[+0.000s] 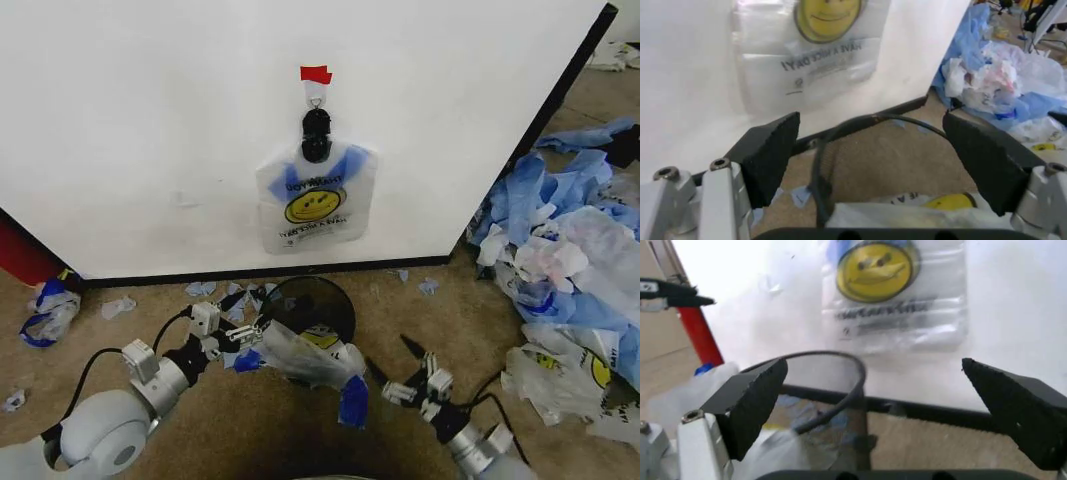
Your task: Pick up the garbage bag from the wall and place it over the trash bin.
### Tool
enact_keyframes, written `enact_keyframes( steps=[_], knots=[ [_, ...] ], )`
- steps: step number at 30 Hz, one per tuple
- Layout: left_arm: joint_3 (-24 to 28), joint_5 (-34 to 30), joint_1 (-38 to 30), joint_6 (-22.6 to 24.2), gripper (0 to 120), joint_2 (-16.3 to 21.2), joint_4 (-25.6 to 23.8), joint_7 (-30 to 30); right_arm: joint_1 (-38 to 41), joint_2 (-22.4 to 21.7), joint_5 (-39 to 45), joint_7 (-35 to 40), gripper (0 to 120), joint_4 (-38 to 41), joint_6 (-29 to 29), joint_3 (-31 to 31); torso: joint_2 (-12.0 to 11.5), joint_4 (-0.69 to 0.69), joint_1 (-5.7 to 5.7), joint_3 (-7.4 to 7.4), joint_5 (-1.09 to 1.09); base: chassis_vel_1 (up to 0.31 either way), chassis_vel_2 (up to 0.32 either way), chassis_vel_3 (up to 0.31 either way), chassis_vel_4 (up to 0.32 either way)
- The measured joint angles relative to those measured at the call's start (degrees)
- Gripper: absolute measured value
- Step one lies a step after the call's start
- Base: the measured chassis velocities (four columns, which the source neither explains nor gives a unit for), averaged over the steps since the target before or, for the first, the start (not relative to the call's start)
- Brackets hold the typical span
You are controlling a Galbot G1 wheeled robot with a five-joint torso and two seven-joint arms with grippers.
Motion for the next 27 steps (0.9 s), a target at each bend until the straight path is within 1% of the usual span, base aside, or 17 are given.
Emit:
enact_keyframes(
  steps=[4,6,8,10,12,13,14,15,16,17,18,20,21,22,24,25,27],
  knots=[
    [0.39,-1.75,-2.74,0.12,84,1.33,2.23,1.18,0.46,-0.87,1.0,0.06,97,0.38,-0.37,0.61,0.0,0.0,0.0,0.0,0.03,0.0,0.0,0.0,0.0],
    [1.75,-2.68,-5.1,0.08,84,1.94,5.24,2.77,0.39,-1.16,1.19,0.06,98,0.48,-0.44,0.84,0.0,-0.02,0.0,0.0,0.02,0.0,0.0,0.0,0.0],
    [2.17,-2.82,-5.71,-0.01,84,1.97,6.12,3.44,0.39,-1.25,1.24,0.06,98,0.49,-0.52,0.84,0.0,-0.02,0.0,0.0,0.02,0.0,0.0,0.0,0.0],
    [4.42,-3.31,-8.39,-0.14,83,1.96,8.52,5.38,0.45,-1.41,1.28,0.06,98,0.52,-0.67,0.81,0.0,0.02,0.0,0.0,0.02,0.0,0.0,0.0,0.0],
    [9.53,-3.85,-13.14,-0.38,83,1.81,10.59,6.74,0.37,-1.52,1.25,0.11,98,0.6,-0.76,0.81,0.0,0.03,0.0,0.0,0.03,0.0,0.0,0.0,0.0],
    [13.81,-4.41,-17.88,-0.59,83,1.39,12.21,7.99,0.13,-1.58,1.16,0.21,98,0.66,-0.79,0.88,0.0,0.01,0.0,0.01,-0.04,0.0,0.0,0.0,0.0],
    [17.2,-4.99,-21.95,-0.76,83,0.93,13.65,9.04,-0.13,-1.58,1.04,0.34,98,0.78,-0.8,1.05,0.0,-0.02,0.0,0.0,0.0,0.0,0.0,0.0,0.0],
    [17.2,-4.99,-21.95,-0.76,83,0.93,13.65,9.04,-0.13,-1.58,1.04,0.34,98,0.78,-0.8,1.05,0.0,-0.02,0.0,0.0,0.0,0.0,0.0,0.0,0.0],
    [20.17,-5.34,-25.21,-0.91,83,0.52,14.67,9.76,-0.33,-1.58,0.89,0.42,98,0.87,-0.8,1.17,0.0,-0.02,0.0,0.0,0.06,0.0,0.0,0.0,0.0],
    [25.23,-5.73,-30.29,-1.04,82,-0.26,16.14,10.59,-0.67,-1.62,0.69,0.52,98,0.89,-0.82,1.36,0.0,-0.01,0.0,0.0,0.08,0.0,0.0,0.0,0.0],
    [29.89,-6.05,-34.48,-1.11,81,-1.02,17.24,10.92,-0.93,-1.65,0.49,0.59,98,0.89,-0.81,1.57,0.0,-0.02,0.0,0.0,0.02,0.0,0.0,0.0,0.0],
    [37.56,-6.96,-42.21,-1.13,80,-2.28,19.29,11.36,-1.41,-1.67,0.06,0.73,98,0.76,-0.81,1.97,0.0,-0.04,0.01,0.01,-0.04,0.0,0.0,0.0,0.0],
    [39.79,-7.34,-44.53,-1.15,80,-2.57,19.82,11.4,-1.62,-1.63,-0.1,0.8,98,0.69,-0.81,2.11,0.0,-0.04,0.0,0.0,0.05,0.0,0.0,0.0,0.0],
    [39.79,-7.34,-44.53,-1.15,80,-2.57,19.82,11.4,-1.62,-1.63,-0.1,0.8,98,0.69,-0.81,2.11,0.0,-0.04,0.0,0.0,0.05,0.0,0.0,0.0,0.0],
    [42.42,-7.71,-46.84,-1.16,80,-2.7,20.29,11.5,-1.81,-1.51,-0.31,0.92,97,0.68,-0.81,2.2,0.0,-0.03,0.01,0.01,0.11,0.0,0.0,0.0,0.0],
    [44.47,-7.9,-48.51,-1.15,80,-2.71,20.5,11.76,-1.96,-1.33,-0.52,1.01,97,0.68,-0.81,2.27,0.0,0.0,0.0,0.01,-0.02,0.0,0.0,0.0,0.0],
    [47.26,-8.51,-50.98,-1.17,80,-2.6,20.74,12.21,-1.98,-1.0,-0.69,1.11,97,0.67,-0.8,2.32,0.0,0.03,0.0,0.0,0.04,0.0,0.0,0.0,0.0]
  ],
)
